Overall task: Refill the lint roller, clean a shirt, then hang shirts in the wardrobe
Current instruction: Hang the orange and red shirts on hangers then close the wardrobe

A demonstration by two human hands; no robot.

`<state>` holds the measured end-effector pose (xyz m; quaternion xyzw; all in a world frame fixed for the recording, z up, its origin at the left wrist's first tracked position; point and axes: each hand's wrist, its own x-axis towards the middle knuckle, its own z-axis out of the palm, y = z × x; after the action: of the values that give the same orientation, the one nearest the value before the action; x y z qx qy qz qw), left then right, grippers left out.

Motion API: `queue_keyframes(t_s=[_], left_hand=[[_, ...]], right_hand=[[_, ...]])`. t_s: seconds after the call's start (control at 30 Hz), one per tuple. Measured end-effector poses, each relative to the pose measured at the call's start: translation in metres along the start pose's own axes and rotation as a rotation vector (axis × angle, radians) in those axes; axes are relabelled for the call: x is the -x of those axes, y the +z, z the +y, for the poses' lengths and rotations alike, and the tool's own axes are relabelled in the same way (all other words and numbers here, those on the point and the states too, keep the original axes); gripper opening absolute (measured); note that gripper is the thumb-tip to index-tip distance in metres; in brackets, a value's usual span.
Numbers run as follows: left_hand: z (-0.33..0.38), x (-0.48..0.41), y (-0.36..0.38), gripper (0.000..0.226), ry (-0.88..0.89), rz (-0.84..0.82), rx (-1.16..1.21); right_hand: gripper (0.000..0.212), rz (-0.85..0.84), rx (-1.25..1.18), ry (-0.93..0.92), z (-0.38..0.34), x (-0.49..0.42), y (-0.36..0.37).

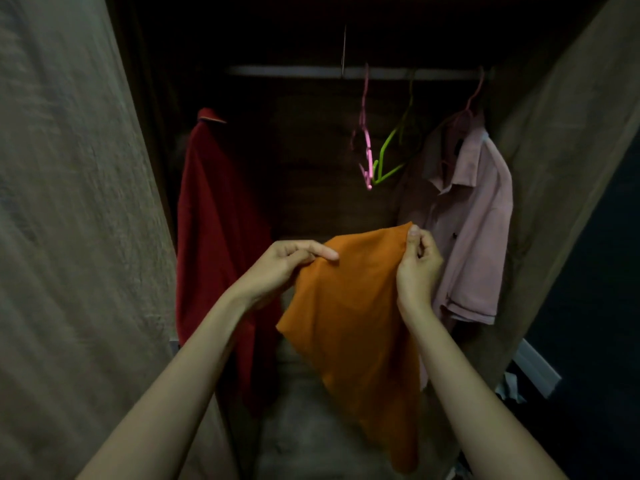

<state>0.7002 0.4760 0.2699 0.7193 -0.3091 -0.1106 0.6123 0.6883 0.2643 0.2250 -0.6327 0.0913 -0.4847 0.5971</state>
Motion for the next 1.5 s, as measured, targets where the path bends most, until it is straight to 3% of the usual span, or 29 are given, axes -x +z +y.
queue_keyframes(t_s=[0.23,0.37,0.47,0.8,1.03,1.13,1.3,1.5], left_hand=[[0.026,0.001,0.019,0.026,-0.002,-0.081,0.266],[0.023,-0.015,0.022,0.027,0.075,0.094,0.345],[0.016,-0.030,0.025,0.026,0.067,0.207,0.330],[0.006,-0.046,0.026,0.025,-0.004,0.409,0.470],[0.005,-0.045,0.025,0.021,0.038,0.411,0.442],[0.010,-0.047,0.022,0.022,0.054,0.450,0.413],[0.010,-0.048,0.006,0.025,0.055,0.516,0.438],[-0.009,-0.040,-0.006,0.025,-0.001,0.608,0.360]], right_hand=[[0.032,-0.127,-0.008,-0.030,0.006,-0.003,0.011],[0.030,-0.272,0.079,-0.019,0.019,-0.007,0.016],[0.027,-0.278,0.136,-0.008,0.023,-0.006,0.016],[0.028,-0.320,-0.114,-0.011,0.001,0.053,0.004],[0.074,-0.424,-0.003,0.077,0.015,0.080,0.015],[0.063,-0.351,0.065,0.066,0.023,0.085,0.020],[0.007,-0.262,0.112,-0.022,0.034,0.071,0.014],[0.018,-0.292,0.050,-0.018,0.017,0.043,0.000]])
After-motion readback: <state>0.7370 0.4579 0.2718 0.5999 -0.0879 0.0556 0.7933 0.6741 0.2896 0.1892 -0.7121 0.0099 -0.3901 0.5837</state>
